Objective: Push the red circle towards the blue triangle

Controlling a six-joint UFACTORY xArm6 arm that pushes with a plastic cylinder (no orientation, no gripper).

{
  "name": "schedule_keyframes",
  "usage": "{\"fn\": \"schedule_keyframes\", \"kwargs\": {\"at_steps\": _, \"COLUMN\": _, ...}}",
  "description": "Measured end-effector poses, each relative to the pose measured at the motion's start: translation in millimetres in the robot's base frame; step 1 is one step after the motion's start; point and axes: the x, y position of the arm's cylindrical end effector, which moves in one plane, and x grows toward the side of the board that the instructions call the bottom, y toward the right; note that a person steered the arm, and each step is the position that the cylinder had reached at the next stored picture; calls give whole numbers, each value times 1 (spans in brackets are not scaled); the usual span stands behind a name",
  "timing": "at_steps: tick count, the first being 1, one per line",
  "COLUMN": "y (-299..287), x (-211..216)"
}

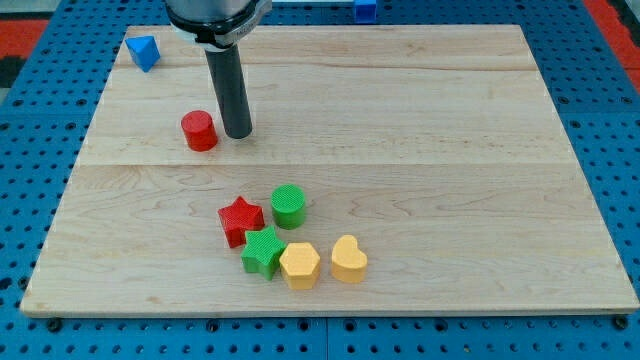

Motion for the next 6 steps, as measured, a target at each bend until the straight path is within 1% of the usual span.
{"fn": "schedule_keyframes", "kwargs": {"at_steps": 1, "y": 12, "x": 28}}
{"fn": "schedule_keyframes", "kwargs": {"at_steps": 2, "y": -9, "x": 38}}
{"fn": "schedule_keyframes", "kwargs": {"at_steps": 3, "y": -65, "x": -7}}
{"fn": "schedule_keyframes", "kwargs": {"at_steps": 4, "y": -69, "x": -2}}
{"fn": "schedule_keyframes", "kwargs": {"at_steps": 5, "y": -117, "x": -20}}
{"fn": "schedule_keyframes", "kwargs": {"at_steps": 6, "y": -122, "x": -89}}
